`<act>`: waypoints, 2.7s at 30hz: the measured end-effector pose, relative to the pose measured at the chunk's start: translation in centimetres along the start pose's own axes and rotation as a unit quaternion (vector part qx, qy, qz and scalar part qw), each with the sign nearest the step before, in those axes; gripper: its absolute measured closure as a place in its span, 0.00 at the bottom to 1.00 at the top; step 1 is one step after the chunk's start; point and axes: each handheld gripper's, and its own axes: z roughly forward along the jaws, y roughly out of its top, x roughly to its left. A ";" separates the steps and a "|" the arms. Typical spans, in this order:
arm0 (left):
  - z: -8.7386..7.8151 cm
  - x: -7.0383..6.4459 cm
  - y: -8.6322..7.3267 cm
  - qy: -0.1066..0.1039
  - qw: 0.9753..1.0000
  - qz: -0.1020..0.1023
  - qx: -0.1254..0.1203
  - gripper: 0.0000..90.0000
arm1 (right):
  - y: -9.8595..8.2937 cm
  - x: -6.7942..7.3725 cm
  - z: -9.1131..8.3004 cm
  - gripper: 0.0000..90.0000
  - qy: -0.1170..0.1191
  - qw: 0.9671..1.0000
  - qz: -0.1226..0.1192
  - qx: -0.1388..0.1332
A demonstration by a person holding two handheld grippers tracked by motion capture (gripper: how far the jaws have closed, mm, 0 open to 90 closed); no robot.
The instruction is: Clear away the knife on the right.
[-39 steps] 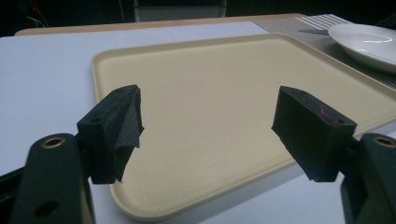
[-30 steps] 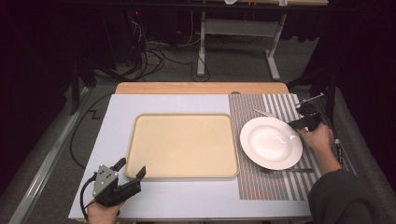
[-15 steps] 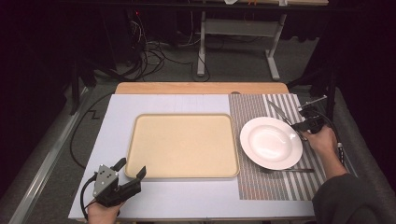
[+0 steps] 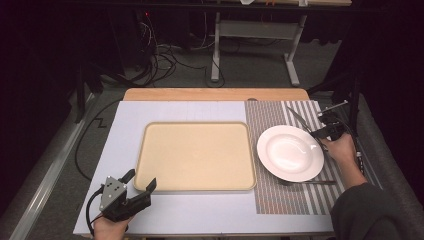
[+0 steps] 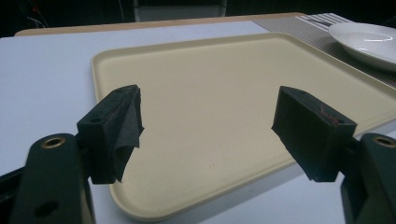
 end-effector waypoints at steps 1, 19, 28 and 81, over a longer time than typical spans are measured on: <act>0.0 0.0 0.0 0.000 1.000 0.000 0.000 0.28 | 0.0 0.0 0.0 0.88 0.000 1.000 0.000 0.000; 0.1 0.0 -0.1 -0.002 1.000 0.002 0.005 0.28 | -0.5 -0.5 -1.8 0.89 0.003 1.000 0.005 -0.026; 0.1 -0.1 -0.2 -0.010 1.000 0.004 0.005 0.28 | -0.8 -0.1 -3.9 0.89 0.018 0.999 0.008 -0.050; -0.4 -0.3 0.2 -0.036 0.999 0.002 0.002 0.28 | -3.3 17.2 -9.1 0.89 0.175 0.967 -0.142 -0.123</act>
